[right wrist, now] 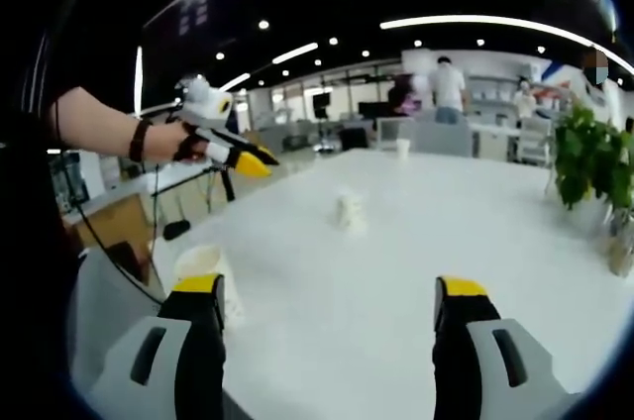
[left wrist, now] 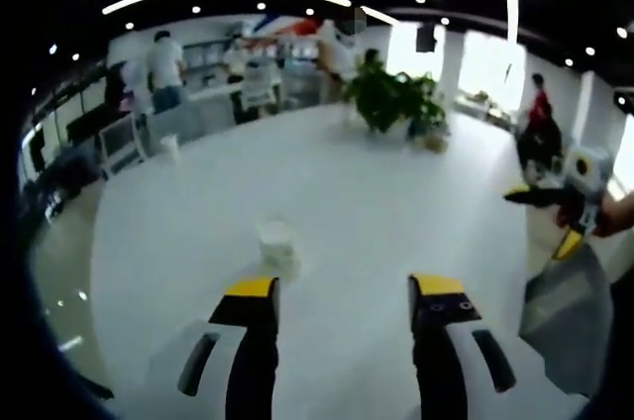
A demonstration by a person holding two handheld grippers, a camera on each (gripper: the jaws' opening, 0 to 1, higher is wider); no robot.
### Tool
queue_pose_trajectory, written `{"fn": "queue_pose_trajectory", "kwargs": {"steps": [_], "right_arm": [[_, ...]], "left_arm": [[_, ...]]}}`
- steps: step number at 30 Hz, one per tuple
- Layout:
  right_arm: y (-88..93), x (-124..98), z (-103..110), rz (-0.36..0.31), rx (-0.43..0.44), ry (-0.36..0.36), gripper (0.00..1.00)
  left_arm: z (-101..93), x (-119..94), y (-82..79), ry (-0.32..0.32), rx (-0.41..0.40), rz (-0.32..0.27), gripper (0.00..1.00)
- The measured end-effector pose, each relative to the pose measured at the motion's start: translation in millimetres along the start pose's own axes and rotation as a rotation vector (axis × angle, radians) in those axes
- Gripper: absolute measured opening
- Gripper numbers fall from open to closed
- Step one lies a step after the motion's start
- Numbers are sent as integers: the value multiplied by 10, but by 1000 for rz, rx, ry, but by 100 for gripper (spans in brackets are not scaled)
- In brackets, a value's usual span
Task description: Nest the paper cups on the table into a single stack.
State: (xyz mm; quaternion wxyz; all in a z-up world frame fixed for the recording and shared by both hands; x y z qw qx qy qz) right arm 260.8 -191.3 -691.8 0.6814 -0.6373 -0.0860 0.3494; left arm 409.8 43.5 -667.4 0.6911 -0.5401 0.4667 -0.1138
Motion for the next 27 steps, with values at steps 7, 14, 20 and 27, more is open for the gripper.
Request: {"fn": "queue_pose_trajectory", "kwargs": {"steps": [7,14,20,27], "right_arm": [[26,43,-39,10,5,-4,85],[31,102,-80,22,7,-9,85],[53,136,-89,38,-4,-16,85],[56,158,-133,43,10,-16,85]], "left_arm": [[82,164,-9,-15,-12,-1,53],[193,330,-13,-30,-31,-1,52],[282,474,15,-40,-42,-4,51],[280,648,49,-26,-58,4,50]]}}
Point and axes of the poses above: the point that each gripper's makers call its tool centre point, and the gripper's own axes: x roughly forward along the fingers, z roughly to its left, y roughly out of its underside, the point moved 3 cm from there along -x, roughly backward along the fingers, and after that the axes turned 4 degrees about x, right-handed, at the moved point
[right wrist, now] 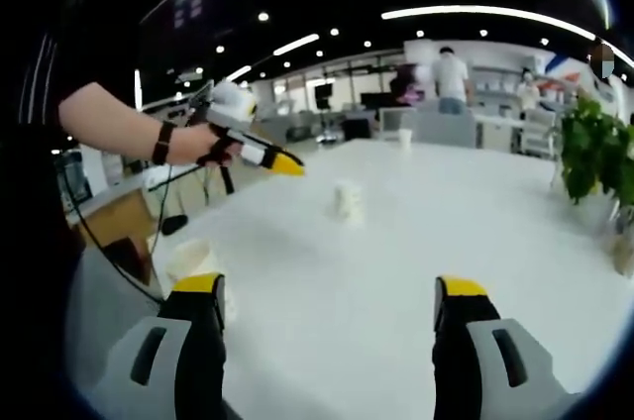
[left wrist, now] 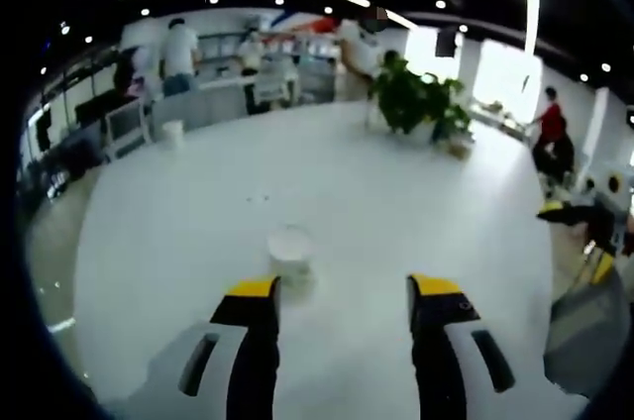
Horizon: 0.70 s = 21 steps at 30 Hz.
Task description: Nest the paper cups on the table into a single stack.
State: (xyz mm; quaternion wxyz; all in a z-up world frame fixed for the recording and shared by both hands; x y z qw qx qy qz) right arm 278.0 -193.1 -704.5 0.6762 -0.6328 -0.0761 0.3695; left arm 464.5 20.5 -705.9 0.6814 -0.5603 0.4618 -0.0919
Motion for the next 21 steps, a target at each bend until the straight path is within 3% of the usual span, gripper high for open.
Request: {"fn": "queue_pose_trajectory", "kwargs": {"steps": [7,13,21], "right_arm": [[27,29,-10,7,18,-16,85],[107,98,-25,35,27,-23,85],[81,190,-60,38,36,-27,85]], "left_arm": [[154,182,35,-17,-12,1,50],[179,313,93,-21,-34,9,49],[271,481,118,-23,-56,16,48]]}}
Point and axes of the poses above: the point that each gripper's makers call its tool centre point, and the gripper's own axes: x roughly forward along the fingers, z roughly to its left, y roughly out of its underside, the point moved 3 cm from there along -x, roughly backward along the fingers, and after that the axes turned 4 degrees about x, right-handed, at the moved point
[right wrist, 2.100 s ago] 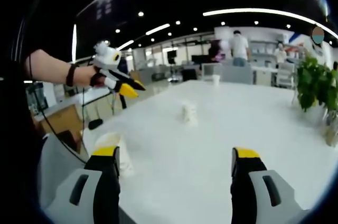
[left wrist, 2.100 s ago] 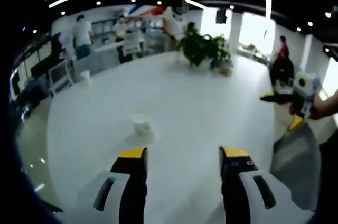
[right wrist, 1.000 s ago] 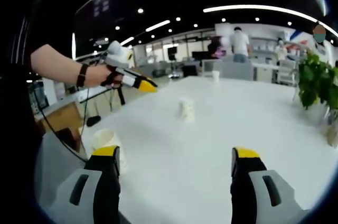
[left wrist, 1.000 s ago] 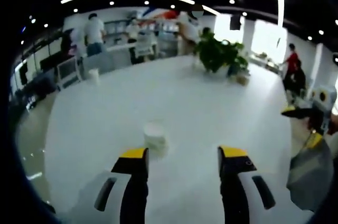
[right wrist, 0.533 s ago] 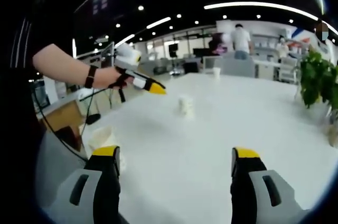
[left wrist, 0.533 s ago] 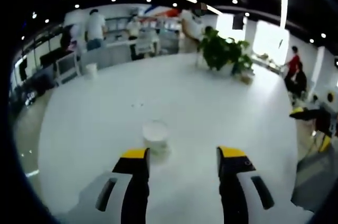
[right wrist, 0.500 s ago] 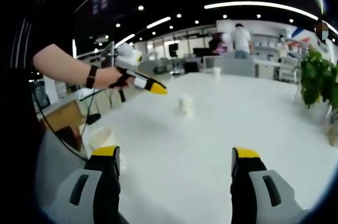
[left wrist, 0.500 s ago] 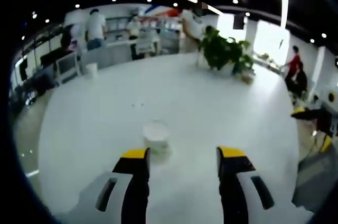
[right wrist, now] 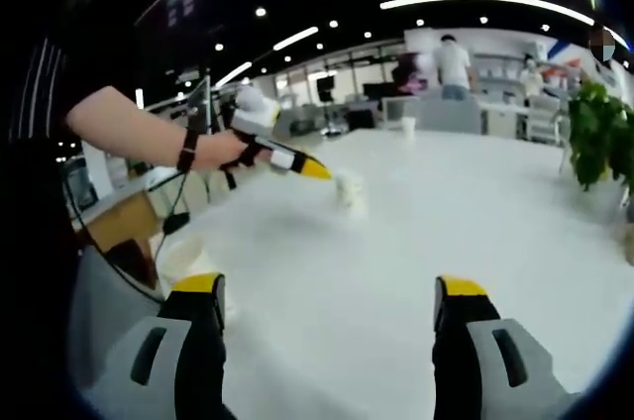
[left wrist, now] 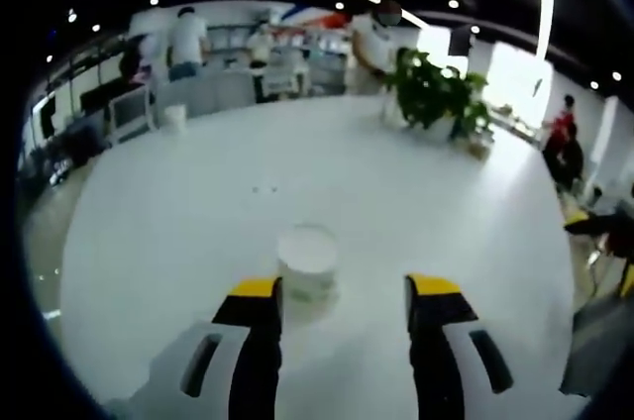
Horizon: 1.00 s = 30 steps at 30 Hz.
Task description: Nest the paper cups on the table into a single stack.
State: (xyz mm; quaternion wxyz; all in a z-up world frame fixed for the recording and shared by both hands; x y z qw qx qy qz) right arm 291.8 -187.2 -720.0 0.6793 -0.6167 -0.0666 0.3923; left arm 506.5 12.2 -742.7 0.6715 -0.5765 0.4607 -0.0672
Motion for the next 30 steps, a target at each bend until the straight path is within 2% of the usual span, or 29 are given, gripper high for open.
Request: {"fn": "queue_pose_trajectory", "kwargs": {"steps": [7,20,30], "right_arm": [[-6,35,-18,11,0,-5,85],[90,86,-46,43,16,-7,85],[107,80,-101,54,22,0,84]], "left_arm": [[104,148,-1,-4,-15,1,47],[275,433,-13,-5,-25,11,46],[267,558,14,22,9,29,39]]}}
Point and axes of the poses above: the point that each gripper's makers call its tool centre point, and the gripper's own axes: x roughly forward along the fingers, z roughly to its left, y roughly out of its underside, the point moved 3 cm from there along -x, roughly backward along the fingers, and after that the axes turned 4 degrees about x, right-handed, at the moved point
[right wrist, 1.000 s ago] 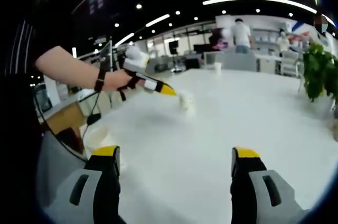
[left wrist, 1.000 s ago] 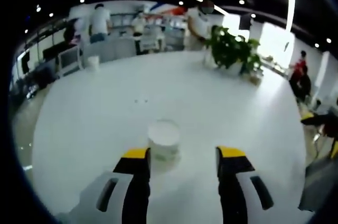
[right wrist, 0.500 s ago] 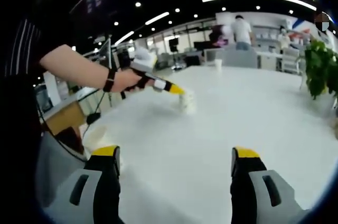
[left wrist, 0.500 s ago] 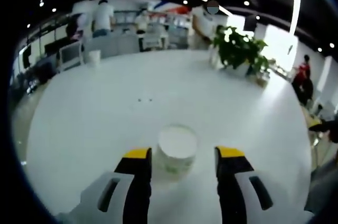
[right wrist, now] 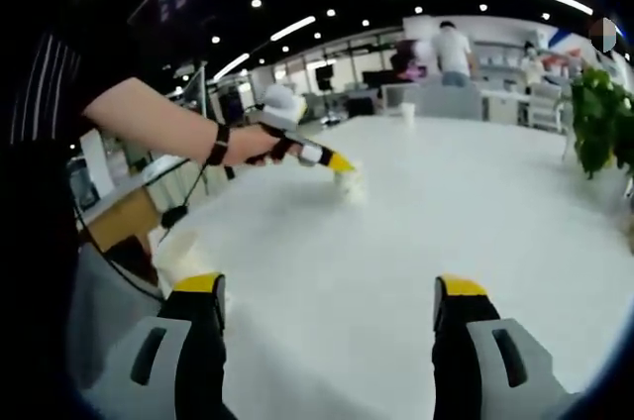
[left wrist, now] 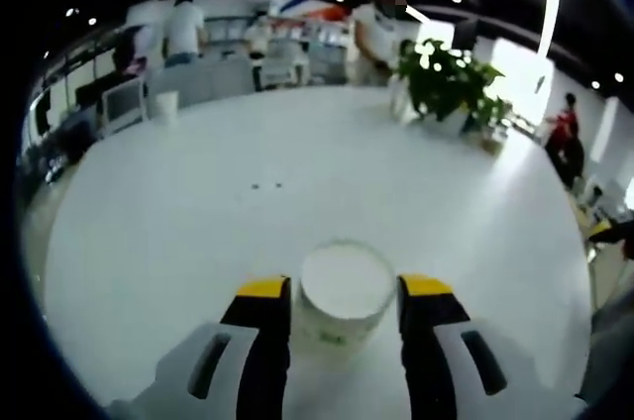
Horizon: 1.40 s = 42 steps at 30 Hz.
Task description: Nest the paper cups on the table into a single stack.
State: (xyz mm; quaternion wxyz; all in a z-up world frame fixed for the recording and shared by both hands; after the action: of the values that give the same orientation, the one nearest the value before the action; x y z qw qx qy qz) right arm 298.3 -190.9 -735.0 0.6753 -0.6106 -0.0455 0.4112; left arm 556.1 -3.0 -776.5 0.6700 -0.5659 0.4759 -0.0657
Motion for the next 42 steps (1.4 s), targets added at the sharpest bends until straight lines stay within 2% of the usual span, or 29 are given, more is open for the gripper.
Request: {"fn": "queue_pose_trajectory", "kwargs": {"steps": [15,29,42], "right_arm": [[-51,-6,30,-11,-4,-4,84],[-93,-140,106,-43,-13,-4,85],[-210,-226,238,-82,-33,-10,85]], "left_arm": [[-23,-87,-53,6,-13,-4,36],[-217,-261,-150,19,0,-14,36],[-382,-552,-273,42,0,-32,36]]}}
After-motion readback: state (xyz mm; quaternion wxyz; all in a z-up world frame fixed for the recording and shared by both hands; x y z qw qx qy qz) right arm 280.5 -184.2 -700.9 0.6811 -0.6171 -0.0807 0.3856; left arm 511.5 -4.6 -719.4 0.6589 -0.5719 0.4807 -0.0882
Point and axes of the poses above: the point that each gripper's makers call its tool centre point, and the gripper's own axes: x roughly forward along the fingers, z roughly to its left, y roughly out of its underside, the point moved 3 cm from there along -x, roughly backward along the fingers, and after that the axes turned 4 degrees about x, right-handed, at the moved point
